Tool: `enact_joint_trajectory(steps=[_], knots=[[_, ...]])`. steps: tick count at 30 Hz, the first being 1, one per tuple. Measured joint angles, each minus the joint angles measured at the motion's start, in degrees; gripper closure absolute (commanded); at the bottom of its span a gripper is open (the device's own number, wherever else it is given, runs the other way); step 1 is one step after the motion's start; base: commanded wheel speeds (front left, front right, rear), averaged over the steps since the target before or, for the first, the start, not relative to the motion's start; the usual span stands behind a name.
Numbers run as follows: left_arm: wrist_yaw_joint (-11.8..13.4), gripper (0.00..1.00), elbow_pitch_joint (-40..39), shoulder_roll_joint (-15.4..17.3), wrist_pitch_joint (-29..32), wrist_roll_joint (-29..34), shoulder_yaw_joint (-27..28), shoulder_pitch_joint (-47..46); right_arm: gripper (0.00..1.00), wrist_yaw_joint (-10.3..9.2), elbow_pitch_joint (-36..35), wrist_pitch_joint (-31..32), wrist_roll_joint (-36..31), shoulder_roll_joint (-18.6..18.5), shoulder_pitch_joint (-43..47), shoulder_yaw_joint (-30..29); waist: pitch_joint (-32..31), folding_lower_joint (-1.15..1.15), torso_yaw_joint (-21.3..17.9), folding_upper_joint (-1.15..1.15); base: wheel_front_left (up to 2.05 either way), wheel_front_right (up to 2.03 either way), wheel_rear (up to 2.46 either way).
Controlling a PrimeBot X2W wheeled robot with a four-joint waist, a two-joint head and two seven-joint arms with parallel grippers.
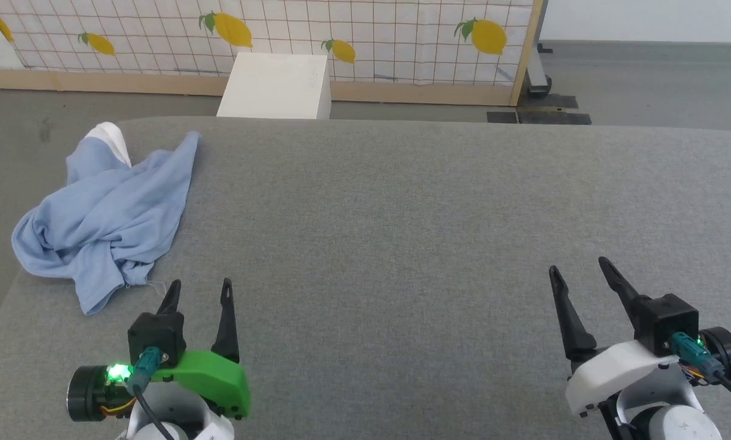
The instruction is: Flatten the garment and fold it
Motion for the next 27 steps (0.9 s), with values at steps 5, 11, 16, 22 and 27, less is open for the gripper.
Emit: enact_joint_trajectory(steps=[5,11,16,22,27], knots=[[0.0,0.0,-0.04,0.05,-0.01,-0.05,-0.11,0.0,0.0,0.0,-0.04,-0.03,0.0,-0.01,0.0,-0.01,0.12,0.0,0.0,0.0,0.0,0.0,0.0],[-0.03,0.0,-0.04,0.15,-0.01,-0.33,-0.4,0.0,0.0,0.0,-0.05,-0.53,0.24,-0.01,-0.01,-0.2,0.16,0.0,0.02,0.0,0.0,0.0,0.0],[-0.03,0.0,-0.09,0.27,-0.09,-0.38,-0.54,0.0,0.0,0.0,-0.07,-0.57,0.6,0.0,-0.01,-0.2,0.18,0.0,0.05,0.0,0.0,0.0,0.0],[-0.02,0.0,-0.41,0.52,-0.62,-0.4,-0.65,0.0,0.0,0.0,-0.14,-0.59,1.07,0.0,-0.01,-0.2,0.34,0.0,0.11,0.0,0.0,0.0,0.0],[-0.02,0.0,-0.51,0.68,-0.94,-0.41,-0.9,-0.01,0.0,0.0,-0.2,-0.59,1.59,0.01,-0.01,-0.53,0.59,0.0,0.18,0.0,0.0,0.0,0.0]])
